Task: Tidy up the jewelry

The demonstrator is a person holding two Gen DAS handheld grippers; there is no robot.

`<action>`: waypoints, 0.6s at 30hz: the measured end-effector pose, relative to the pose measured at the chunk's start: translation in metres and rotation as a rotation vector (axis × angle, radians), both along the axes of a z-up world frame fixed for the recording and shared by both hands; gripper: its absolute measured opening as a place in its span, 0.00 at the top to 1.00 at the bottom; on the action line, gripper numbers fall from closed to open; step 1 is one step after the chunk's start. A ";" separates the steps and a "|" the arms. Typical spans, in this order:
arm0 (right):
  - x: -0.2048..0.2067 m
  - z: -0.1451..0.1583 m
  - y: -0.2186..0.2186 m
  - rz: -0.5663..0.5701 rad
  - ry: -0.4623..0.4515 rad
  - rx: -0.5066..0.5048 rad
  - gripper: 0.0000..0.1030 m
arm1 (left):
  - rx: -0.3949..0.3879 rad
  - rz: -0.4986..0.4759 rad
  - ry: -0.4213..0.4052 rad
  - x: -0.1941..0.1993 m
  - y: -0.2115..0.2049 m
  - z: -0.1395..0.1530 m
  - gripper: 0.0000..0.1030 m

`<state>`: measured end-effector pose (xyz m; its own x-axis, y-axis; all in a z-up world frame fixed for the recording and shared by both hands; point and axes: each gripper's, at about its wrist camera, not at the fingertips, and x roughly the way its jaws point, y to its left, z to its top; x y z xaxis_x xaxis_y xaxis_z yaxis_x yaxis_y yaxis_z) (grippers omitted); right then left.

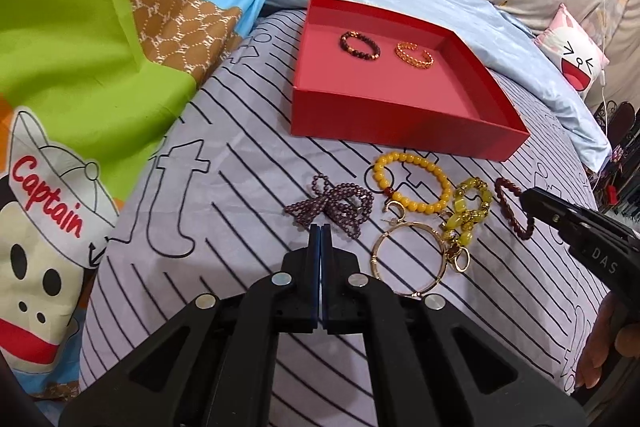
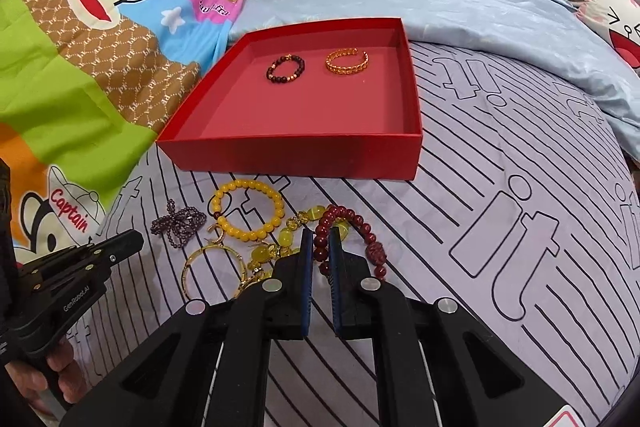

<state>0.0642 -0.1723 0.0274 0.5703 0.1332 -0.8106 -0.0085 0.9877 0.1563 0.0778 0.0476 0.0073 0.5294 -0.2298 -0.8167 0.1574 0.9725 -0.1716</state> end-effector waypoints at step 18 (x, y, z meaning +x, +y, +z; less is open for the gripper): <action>-0.003 -0.002 -0.002 -0.006 0.013 0.018 0.93 | -0.012 -0.024 0.003 0.029 -0.005 -0.019 0.84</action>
